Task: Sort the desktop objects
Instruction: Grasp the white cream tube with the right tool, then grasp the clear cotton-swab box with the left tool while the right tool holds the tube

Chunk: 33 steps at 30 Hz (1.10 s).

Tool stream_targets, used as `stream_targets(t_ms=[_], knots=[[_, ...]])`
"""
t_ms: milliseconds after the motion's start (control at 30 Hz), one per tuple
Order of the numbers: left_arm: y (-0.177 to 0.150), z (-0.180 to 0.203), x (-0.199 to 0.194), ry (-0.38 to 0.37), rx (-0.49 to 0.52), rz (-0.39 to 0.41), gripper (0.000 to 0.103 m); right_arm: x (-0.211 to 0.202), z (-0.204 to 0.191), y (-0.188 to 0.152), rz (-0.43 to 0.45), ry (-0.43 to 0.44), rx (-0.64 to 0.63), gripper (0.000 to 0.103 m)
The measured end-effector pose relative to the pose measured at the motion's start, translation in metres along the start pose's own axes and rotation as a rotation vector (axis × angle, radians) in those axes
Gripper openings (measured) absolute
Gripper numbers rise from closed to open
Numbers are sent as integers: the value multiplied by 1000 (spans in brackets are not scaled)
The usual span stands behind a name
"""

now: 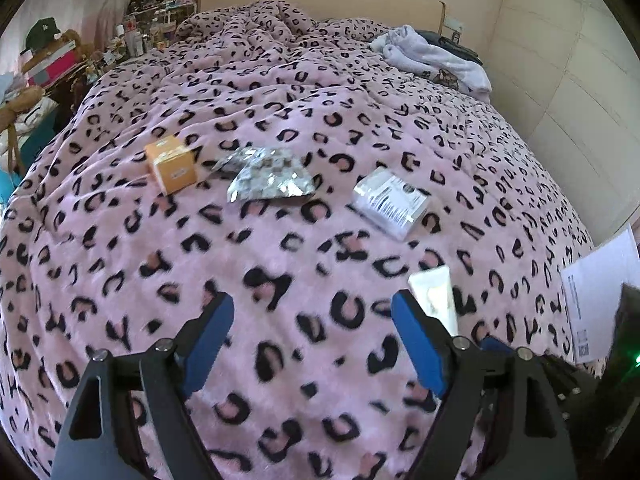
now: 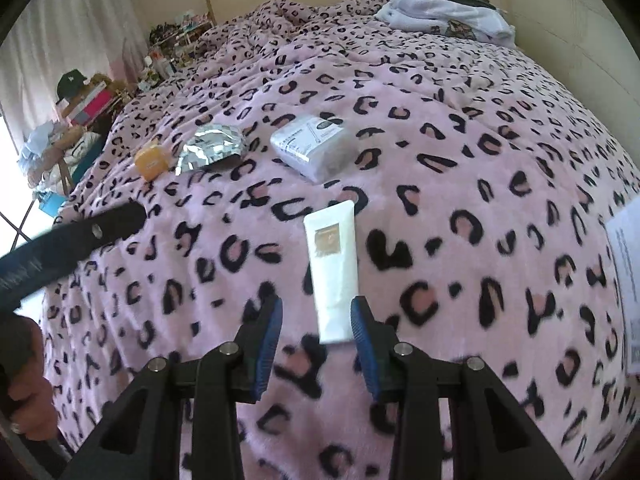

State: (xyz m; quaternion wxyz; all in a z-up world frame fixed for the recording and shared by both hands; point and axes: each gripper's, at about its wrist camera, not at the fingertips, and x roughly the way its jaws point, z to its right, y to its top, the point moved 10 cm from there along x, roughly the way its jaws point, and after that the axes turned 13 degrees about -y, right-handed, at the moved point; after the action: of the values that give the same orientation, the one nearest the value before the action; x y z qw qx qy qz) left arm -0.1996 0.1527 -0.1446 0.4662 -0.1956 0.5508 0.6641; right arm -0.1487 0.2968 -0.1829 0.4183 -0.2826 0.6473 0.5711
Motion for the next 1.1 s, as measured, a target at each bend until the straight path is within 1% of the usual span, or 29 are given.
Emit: stream_targets(t_ms=[67, 133, 200, 300, 433, 533, 600, 700, 767, 900, 1033, 1100], knots=[[8, 7, 8, -11, 2, -6, 83, 12, 1, 3, -12, 9, 12, 36], [13, 11, 15, -15, 5, -14, 83, 23, 1, 5, -20, 44, 38, 36], [18, 15, 22, -25, 6, -23, 83, 35, 0, 7, -33, 44, 46, 36], [22, 16, 31, -27, -1, -32, 83, 48, 0, 10, -28, 25, 46, 36], [25, 12, 45, -35, -31, -45, 83, 66, -4, 9, -54, 47, 47, 37], [31, 13, 60, -50, -44, -62, 83, 69, -4, 10, -27, 50, 54, 36], [36, 19, 77, -68, -56, -84, 83, 68, -2, 7, -26, 68, 77, 35], [45, 30, 106, -113, -114, -121, 83, 66, 5, 2, -34, 77, 93, 34], [55, 37, 123, -106, -154, -130, 83, 66, 7, -2, -41, 83, 94, 34], [70, 54, 150, -86, -203, -153, 83, 67, 11, -9, -40, 89, 90, 34], [70, 62, 178, -48, -232, -199, 83, 68, 9, -9, -40, 95, 83, 34], [67, 58, 188, -7, -243, -202, 83, 68, 8, -8, -40, 98, 70, 34]])
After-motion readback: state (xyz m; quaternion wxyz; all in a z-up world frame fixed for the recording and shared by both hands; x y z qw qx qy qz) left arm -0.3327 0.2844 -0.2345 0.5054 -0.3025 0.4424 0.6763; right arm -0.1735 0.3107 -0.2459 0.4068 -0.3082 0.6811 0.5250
